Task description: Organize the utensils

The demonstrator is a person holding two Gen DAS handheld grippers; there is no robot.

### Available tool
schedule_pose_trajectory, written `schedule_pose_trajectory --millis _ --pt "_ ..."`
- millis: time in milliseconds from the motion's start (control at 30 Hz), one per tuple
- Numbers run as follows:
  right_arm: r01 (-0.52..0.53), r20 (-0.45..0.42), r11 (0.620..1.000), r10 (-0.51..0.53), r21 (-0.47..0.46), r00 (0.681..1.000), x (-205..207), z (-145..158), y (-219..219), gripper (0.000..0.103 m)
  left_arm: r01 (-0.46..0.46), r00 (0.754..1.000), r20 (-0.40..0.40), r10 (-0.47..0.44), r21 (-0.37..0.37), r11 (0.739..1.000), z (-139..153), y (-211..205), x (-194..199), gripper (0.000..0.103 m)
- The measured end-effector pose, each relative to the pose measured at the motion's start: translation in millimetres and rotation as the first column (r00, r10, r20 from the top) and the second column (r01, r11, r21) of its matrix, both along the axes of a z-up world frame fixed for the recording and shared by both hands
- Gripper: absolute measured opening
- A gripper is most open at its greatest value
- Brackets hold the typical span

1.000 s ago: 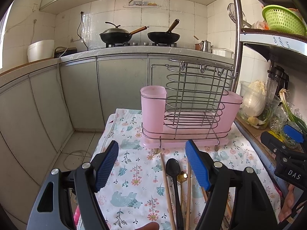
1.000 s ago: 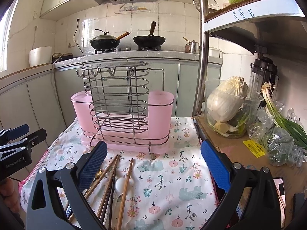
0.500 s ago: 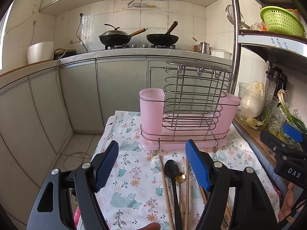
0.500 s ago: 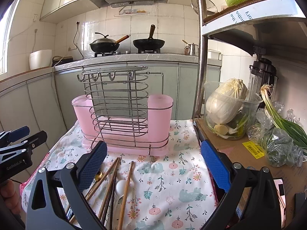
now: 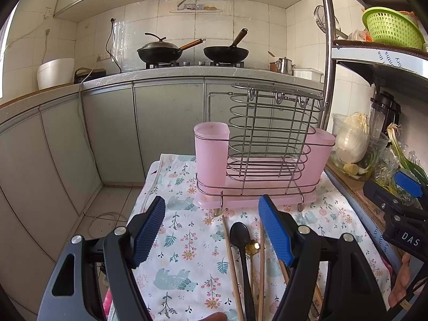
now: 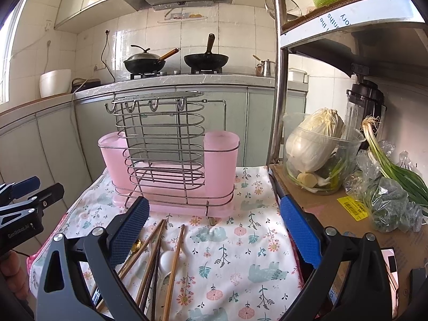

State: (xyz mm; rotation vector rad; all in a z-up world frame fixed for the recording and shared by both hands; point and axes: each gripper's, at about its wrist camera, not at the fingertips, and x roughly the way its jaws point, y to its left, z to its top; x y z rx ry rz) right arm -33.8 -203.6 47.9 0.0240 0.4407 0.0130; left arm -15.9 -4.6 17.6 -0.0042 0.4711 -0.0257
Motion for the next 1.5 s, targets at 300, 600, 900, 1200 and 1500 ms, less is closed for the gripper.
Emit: schedule_pose_trajectory --millis 300,600,900,1200,1500 --pt "-0.009 -0.070 1.000 0.010 0.014 0.998 10 -11 -2 0.099 0.020 0.997 -0.080 -0.021 -0.017 1.000 -10 6 14 0.071" --pt "-0.024 -0.213 0.996 0.041 0.082 0.976 27 -36 -10 0.099 0.025 0.968 -0.248 -0.042 -0.070 0.997 -36 26 40 0.063" --pt "-0.050 -0.389 0.980 0.123 0.193 0.913 49 -70 -17 0.065 0.074 0.847 -0.503 -0.172 -0.210 0.975 -74 35 85 0.037" --pt "-0.017 -0.478 0.936 0.195 0.351 0.857 57 -93 -31 0.047 0.090 0.727 -0.657 -0.201 -0.199 0.976 -114 5 125 0.025" --pt "-0.031 -0.541 0.918 0.259 0.395 0.800 79 -104 -24 0.032 0.075 0.677 -0.702 -0.222 -0.234 0.969 -133 0 141 0.006"
